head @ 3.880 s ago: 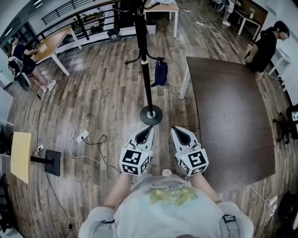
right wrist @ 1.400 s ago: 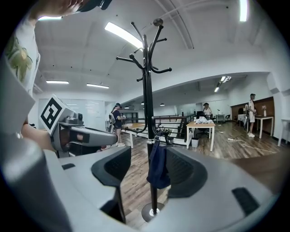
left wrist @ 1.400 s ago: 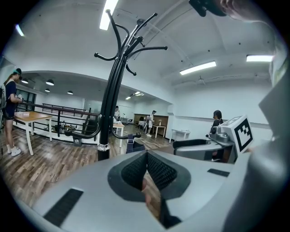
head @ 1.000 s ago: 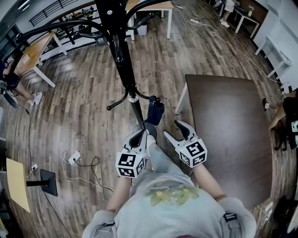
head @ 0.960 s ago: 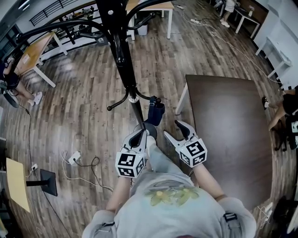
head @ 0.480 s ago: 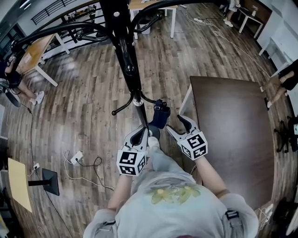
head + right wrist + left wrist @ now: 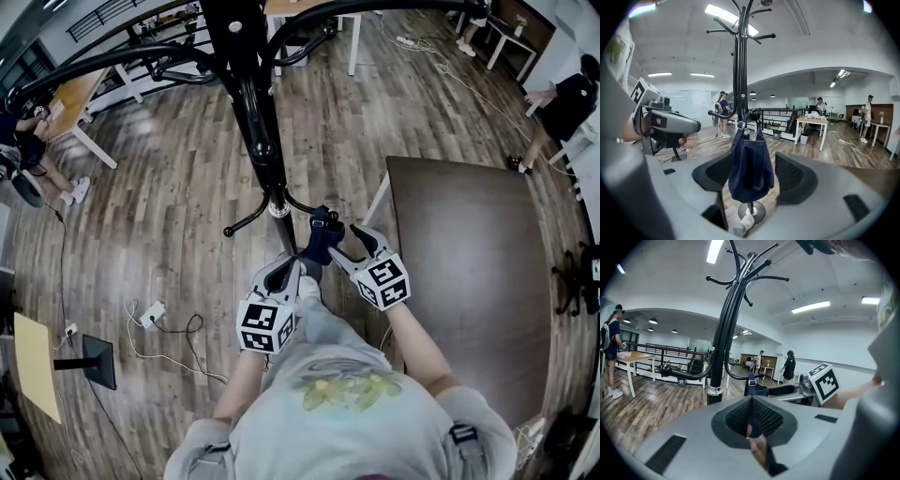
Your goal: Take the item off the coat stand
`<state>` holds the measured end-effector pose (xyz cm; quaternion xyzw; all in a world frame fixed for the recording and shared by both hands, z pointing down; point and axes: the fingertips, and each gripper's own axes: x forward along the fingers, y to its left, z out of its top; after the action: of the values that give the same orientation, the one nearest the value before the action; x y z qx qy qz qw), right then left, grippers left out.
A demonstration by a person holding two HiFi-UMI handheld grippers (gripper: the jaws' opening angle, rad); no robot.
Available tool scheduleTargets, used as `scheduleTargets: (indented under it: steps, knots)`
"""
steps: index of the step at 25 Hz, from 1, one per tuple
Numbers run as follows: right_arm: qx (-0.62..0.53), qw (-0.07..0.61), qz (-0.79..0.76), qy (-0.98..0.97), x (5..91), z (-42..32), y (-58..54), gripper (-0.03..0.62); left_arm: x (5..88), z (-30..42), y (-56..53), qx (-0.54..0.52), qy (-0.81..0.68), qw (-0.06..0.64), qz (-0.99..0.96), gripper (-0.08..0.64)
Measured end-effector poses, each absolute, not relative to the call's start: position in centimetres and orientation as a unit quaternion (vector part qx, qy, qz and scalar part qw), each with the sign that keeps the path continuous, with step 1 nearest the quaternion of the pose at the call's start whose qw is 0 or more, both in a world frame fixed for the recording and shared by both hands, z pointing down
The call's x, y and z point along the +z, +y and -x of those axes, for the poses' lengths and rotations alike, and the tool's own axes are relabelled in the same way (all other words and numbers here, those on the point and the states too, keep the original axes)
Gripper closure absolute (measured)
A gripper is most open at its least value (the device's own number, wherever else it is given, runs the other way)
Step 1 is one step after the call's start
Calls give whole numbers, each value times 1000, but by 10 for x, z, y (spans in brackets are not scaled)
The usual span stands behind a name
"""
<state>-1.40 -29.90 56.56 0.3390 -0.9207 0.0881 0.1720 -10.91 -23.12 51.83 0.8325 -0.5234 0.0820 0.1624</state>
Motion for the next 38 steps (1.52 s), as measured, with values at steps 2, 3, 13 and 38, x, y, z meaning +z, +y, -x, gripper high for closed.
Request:
scheduleTargets:
  steps: [2, 3, 13, 38]
  knots:
    - [90, 173, -327, -924, 570, 19, -301, 324, 518, 109, -235, 82, -522, 161, -834, 545]
    - [92, 174, -323, -926, 573, 21, -302, 324, 518, 108, -238, 82, -521, 161, -835, 545]
    - [91, 191, -311, -926, 592, 32, -306, 341, 519, 108, -244, 87, -515, 159, -838, 545]
    - [87, 187, -306, -929, 580, 25, -305, 568, 529, 96, -242, 99, -513, 165, -837, 545]
